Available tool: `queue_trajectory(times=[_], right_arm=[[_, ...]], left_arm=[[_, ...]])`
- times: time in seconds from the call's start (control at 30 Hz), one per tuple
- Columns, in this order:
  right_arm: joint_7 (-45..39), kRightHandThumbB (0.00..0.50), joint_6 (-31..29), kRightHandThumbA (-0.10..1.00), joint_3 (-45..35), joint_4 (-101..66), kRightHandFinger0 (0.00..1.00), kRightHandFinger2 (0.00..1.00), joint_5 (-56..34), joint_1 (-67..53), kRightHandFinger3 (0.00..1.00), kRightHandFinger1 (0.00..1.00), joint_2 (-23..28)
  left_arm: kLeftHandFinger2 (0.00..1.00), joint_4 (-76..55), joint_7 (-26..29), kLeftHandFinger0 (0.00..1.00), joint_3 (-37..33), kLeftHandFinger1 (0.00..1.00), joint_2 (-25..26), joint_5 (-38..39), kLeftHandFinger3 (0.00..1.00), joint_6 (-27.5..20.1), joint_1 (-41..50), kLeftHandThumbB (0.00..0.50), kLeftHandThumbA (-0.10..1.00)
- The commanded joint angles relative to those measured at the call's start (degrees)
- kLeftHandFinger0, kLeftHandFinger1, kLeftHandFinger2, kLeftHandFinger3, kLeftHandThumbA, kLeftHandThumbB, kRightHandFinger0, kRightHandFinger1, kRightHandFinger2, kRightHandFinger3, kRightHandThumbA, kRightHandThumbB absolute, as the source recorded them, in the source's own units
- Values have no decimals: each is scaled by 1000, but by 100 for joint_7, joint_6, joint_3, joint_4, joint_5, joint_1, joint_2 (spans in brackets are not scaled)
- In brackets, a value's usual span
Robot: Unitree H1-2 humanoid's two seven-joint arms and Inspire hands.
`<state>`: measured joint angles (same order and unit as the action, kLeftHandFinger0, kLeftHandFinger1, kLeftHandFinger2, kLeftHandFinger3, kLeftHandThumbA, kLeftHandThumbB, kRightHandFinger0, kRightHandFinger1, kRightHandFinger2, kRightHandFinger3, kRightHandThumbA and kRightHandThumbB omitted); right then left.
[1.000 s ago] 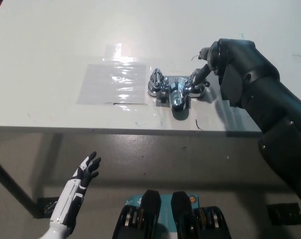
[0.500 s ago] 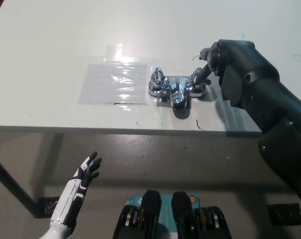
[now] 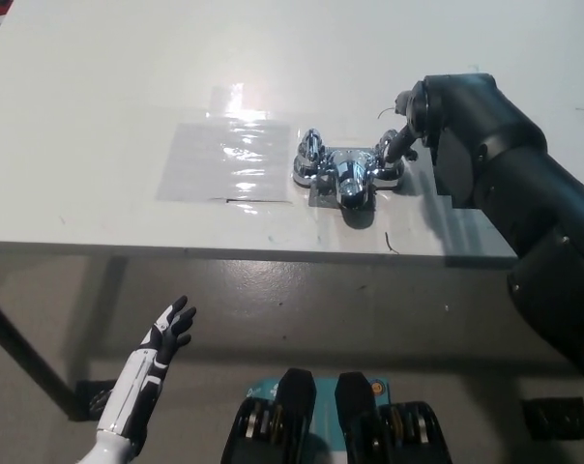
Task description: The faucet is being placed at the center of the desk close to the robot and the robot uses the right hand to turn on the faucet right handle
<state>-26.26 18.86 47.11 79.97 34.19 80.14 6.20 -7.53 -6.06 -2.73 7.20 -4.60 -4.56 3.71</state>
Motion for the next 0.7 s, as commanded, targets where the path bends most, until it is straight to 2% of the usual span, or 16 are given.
queue_trajectory(times=[0.0, 0.17, 0.23, 0.27, 0.3, 0.37, 0.4, 0.43, 0.5, 0.53, 0.57, 0.63, 0.67], right_arm=[[-3, 351, 159, 486, 210, 120, 1000, 1000, 480, 500, 1000, 1000, 689], [-136, 344, 125, 493, 263, 142, 1000, 1000, 457, 528, 1000, 1000, 770], [-101, 366, 190, 467, 215, 147, 1000, 1000, 396, 534, 1000, 1000, 790], [-398, 343, 158, 512, 183, 185, 1000, 1000, 338, 584, 1000, 1000, 822], [-540, 358, 79, 506, 144, 183, 1000, 1000, 288, 611, 1000, 1000, 864], [-798, 332, 35, 505, 74, 201, 1000, 1000, 207, 646, 1000, 1000, 905], [-862, 342, 16, 505, 31, 201, 1000, 1000, 172, 648, 1000, 1000, 933], [-934, 361, -11, 543, 13, 204, 1000, 1000, 158, 650, 1000, 1000, 960], [-1173, 359, -140, 600, -16, 202, 1000, 1000, 142, 664, 1000, 1000, 1038], [-1248, 369, -230, 698, 19, 190, 1000, 1000, 182, 665, 1000, 1000, 1078], [-1254, 366, -251, 716, 60, 186, 1000, 1000, 231, 662, 1000, 1000, 1093], [-1315, 400, -294, 755, 154, 177, 1000, 1000, 342, 675, 1000, 1000, 1123], [-1313, 404, -244, 755, 146, 188, 1000, 1000, 343, 683, 1000, 1000, 1138]], left_arm=[[1000, -12, -9, 1000, 38, 1000, 62, 82, 1000, -246, -20, 160, 1000], [1000, -32, -28, 1000, 49, 1000, 57, 136, 1000, -213, -8, 147, 997], [1000, -46, -22, 1000, 49, 1000, 62, 117, 1000, -198, -4, 162, 1000], [1000, -53, -4, 1000, 50, 1000, 56, 89, 1000, -202, -6, 167, 1000], [1000, -43, 6, 1000, 52, 1000, 52, 79, 1000, -209, -11, 175, 1000], [1000, -42, 0, 1000, 55, 1000, 53, 93, 1000, -191, -11, 180, 1000], [1000, -35, -5, 1000, 53, 1000, 61, 91, 1000, -209, -10, 174, 1000], [1000, -35, -12, 1000, 54, 1000, 65, 100, 1000, -210, -10, 169, 1000], [1000, -36, -16, 1000, 53, 1000, 62, 105, 1000, -194, -26, 172, 1000], [1000, -46, -15, 1000, 49, 1000, 63, 90, 1000, -184, -30, 166, 1000], [1000, -56, -18, 1000, 47, 1000, 65, 89, 1000, -179, -27, 164, 1000], [1000, -51, -28, 1000, 46, 1000, 59, 123, 1000, -208, -27, 151, 1000], [1000, -39, -35, 1000, 44, 1000, 60, 135, 1000, -226, -32, 162, 1000]])
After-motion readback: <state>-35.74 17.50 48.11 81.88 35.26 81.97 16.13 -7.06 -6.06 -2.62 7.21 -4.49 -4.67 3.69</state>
